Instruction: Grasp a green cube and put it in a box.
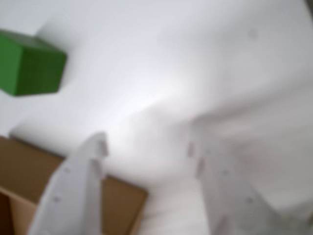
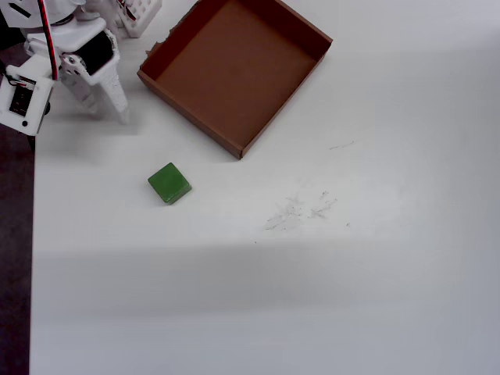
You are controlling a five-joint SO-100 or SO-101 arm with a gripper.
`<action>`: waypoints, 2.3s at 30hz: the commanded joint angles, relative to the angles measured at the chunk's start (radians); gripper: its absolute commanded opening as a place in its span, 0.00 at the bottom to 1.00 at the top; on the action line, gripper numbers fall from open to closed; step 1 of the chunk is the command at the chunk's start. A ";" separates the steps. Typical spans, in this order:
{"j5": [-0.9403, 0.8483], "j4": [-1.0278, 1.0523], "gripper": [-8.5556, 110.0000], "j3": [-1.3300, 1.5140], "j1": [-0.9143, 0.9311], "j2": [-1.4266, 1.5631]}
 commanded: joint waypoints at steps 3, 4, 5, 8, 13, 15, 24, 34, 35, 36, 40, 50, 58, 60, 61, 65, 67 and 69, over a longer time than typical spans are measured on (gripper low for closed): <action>0.003 0.006 0.26 -0.006 0.003 0.002; 0.003 0.006 0.26 -0.006 0.003 0.002; 0.003 0.006 0.26 -0.006 0.003 0.002; 0.003 0.006 0.26 -0.006 0.003 0.002; 0.003 0.006 0.26 -0.006 0.003 0.002; 0.003 0.006 0.26 -0.006 0.003 0.002; 0.003 0.006 0.26 -0.006 0.003 0.002; -0.009 -0.071 0.28 -0.008 0.005 -0.040; -0.014 -0.083 0.28 -0.009 0.003 -0.054; -0.023 -0.094 0.28 -0.009 0.002 -0.066; -0.049 -0.155 0.28 -0.018 0.002 -0.110; -0.169 -0.224 0.29 -0.281 -0.046 -0.449; -0.348 -0.328 0.29 -0.448 -0.104 -0.755; -0.388 -0.334 0.29 -0.497 -0.123 -0.821; -0.403 -0.331 0.29 -0.520 -0.133 -0.848; -0.479 -0.285 0.30 -0.618 -0.170 -0.942; -0.506 -0.273 0.30 -0.653 -0.184 -0.976; -0.537 -0.272 0.30 -0.686 -0.193 -1.011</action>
